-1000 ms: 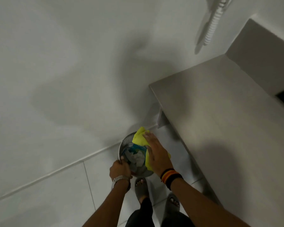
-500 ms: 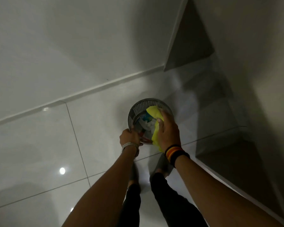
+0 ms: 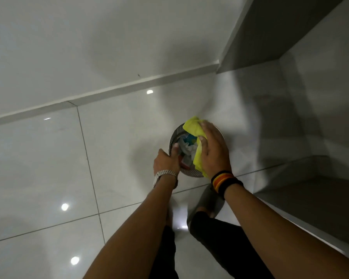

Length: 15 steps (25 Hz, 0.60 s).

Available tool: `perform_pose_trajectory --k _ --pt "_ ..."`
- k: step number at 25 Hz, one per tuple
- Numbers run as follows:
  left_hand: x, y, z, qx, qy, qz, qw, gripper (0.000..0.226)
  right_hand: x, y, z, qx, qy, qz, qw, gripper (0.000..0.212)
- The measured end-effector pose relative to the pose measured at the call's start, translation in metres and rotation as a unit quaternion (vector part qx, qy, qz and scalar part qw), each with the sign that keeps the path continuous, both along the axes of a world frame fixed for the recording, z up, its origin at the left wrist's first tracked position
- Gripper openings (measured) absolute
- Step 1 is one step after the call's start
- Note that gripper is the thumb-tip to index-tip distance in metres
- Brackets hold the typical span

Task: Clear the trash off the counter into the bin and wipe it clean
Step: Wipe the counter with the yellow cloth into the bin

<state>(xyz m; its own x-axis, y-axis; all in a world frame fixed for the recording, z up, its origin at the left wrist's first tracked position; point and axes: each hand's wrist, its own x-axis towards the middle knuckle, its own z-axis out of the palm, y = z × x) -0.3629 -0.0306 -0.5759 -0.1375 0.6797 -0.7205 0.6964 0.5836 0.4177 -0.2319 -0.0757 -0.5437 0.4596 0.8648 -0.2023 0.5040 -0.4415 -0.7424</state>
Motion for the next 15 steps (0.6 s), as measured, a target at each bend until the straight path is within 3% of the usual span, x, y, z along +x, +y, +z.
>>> perform_pose_trajectory --k 2,5,7,9,11,13,15 --pt "0.003 0.018 0.061 0.033 -0.059 0.068 0.995 0.078 -0.003 -0.001 0.046 0.017 -0.026 0.051 0.998 0.043" --pt "-0.004 0.057 0.185 -0.109 -0.306 0.155 0.933 0.093 -0.015 -0.003 0.141 0.025 -0.058 0.124 0.99 0.047" --pt "-0.018 0.076 0.289 -0.131 -0.358 0.069 0.922 0.078 -0.021 0.003 0.226 0.045 -0.07 0.15 0.985 0.047" --pt "-0.029 0.08 0.379 -0.09 -0.362 -0.041 0.927 0.049 -0.025 0.005 0.303 0.067 -0.074 0.161 0.982 0.049" --pt "-0.035 0.081 0.45 -0.048 -0.373 -0.074 0.923 0.034 -0.025 0.003 0.365 0.072 -0.065 0.143 0.985 0.057" --pt "-0.033 0.083 0.5 -0.025 -0.403 -0.068 0.912 0.033 -0.024 -0.005 0.411 0.076 0.045 0.018 0.996 0.079" --pt "-0.022 0.083 0.539 -0.015 -0.425 -0.073 0.902 0.03 -0.024 -0.017 0.443 0.076 0.238 -0.137 0.958 0.098"
